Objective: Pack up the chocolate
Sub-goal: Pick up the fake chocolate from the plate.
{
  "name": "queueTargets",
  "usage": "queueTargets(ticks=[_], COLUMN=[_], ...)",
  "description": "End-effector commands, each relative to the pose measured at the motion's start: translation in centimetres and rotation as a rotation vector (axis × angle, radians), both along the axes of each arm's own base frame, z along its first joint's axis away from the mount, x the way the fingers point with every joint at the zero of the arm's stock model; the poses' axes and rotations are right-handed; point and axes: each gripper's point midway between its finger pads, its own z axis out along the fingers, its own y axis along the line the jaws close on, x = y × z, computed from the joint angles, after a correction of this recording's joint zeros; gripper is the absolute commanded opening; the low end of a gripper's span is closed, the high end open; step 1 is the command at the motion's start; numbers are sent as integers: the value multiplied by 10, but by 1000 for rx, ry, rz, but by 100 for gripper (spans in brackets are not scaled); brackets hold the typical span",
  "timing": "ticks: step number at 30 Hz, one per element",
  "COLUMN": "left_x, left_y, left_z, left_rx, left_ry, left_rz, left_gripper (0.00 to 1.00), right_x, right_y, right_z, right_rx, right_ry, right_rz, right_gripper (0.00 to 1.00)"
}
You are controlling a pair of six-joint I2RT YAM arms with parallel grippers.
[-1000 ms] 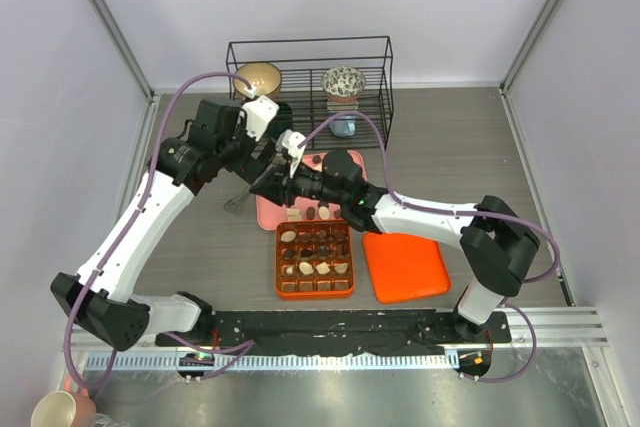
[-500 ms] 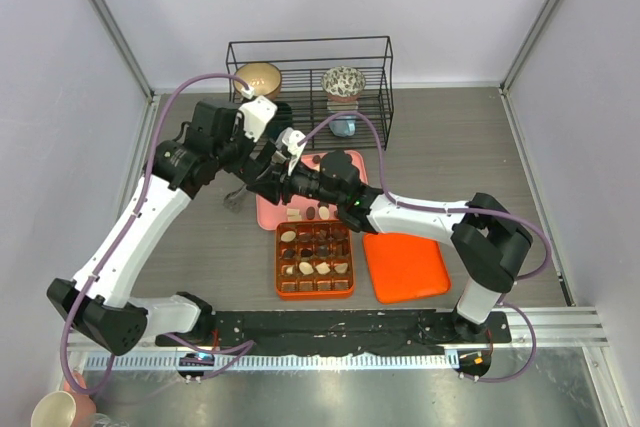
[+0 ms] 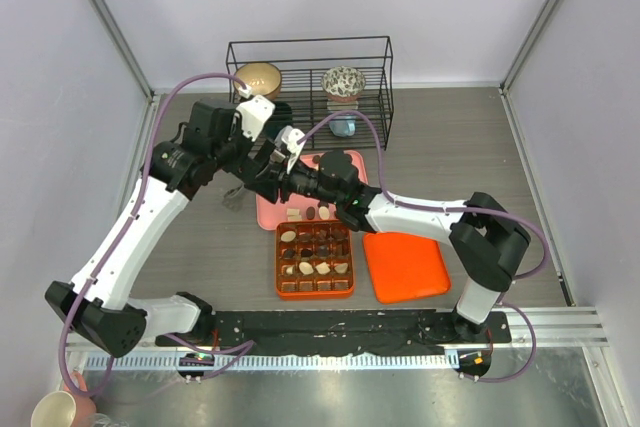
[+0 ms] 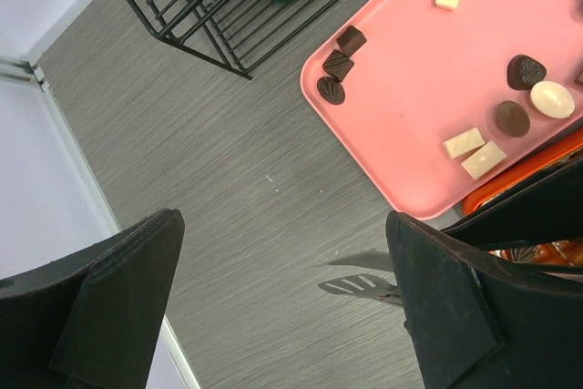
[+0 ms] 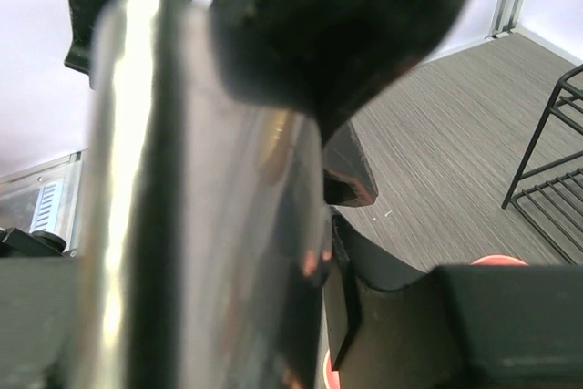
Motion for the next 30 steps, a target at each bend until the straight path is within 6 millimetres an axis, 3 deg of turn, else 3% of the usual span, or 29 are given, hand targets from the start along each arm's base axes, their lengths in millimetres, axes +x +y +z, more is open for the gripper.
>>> queueTargets(ticks=[1, 5, 8, 12, 18, 21, 22, 27, 30], left_x=[-25, -28, -31, -30, 1, 12, 15, 7, -1], left_y=[-23, -25, -23, -14, 35, 60, 76, 84, 90], left_z=[-6, -7, -9, -5, 8, 7, 5, -19, -49], left_rx=[-60, -71, -61, -33, 55, 8, -13, -43, -12], left_ry=[69, 77, 87, 54, -60, -40, -30, 35, 86], left_rz=[-124, -132, -141, -116, 142, 247, 296, 277, 272], left_gripper=[100, 100, 100, 100, 100, 100, 100, 100, 100], right_x=[14, 17, 23, 32, 48, 61, 63, 93, 105], right_y=[3, 1, -5, -18, -48, -69, -73, -117, -150], right_z=[70, 69, 68, 63, 45, 35, 36, 22, 13], right_rx=[187, 182, 172, 159, 76, 56, 60, -18, -93], right_ry=[-91, -93, -115, -146, -182, -174, -176, -199, -196], right_rz=[-54, -67, -117, -198, -309, -361, -374, -556, -688], right_gripper=[35, 26, 13, 8, 7, 6, 6, 4, 1])
